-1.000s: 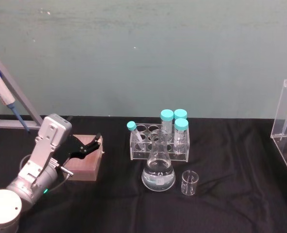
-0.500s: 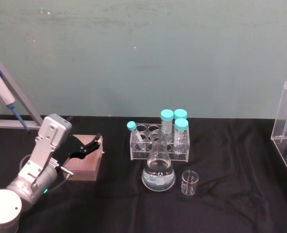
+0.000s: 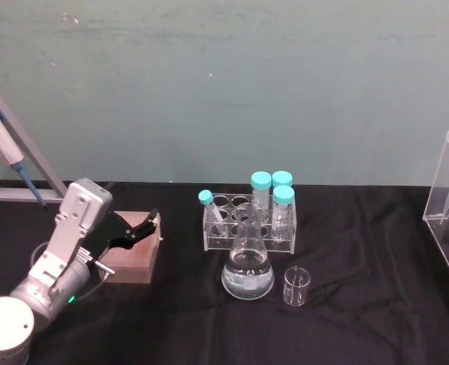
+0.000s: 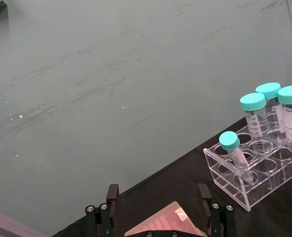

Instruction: Place the experimental apparatus aside using one hand.

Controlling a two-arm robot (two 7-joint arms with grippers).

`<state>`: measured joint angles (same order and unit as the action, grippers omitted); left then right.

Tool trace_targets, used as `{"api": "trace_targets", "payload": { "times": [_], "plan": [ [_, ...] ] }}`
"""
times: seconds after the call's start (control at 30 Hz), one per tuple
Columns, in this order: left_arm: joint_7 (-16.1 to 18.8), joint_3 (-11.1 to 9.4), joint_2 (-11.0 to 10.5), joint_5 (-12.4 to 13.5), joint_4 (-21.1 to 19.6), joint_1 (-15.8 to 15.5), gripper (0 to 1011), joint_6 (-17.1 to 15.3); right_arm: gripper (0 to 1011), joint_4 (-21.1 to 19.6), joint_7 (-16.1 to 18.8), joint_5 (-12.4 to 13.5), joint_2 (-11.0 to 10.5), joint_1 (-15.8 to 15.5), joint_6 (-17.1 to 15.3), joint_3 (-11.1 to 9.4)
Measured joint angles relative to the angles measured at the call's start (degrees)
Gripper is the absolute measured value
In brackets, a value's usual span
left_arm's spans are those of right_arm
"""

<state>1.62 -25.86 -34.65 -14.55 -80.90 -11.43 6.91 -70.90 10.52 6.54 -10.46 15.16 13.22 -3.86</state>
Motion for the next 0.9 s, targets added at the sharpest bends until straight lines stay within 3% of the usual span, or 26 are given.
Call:
{"api": "trace_targets", "payload": {
  "times": [0.9],
  "plan": [
    [0.0, 0.0, 0.0, 0.0, 0.0, 0.0, 1000, 0.0, 604, 0.0, 0.4, 0.5, -0.1, -0.1, -0.1, 0.1]
  ]
}}
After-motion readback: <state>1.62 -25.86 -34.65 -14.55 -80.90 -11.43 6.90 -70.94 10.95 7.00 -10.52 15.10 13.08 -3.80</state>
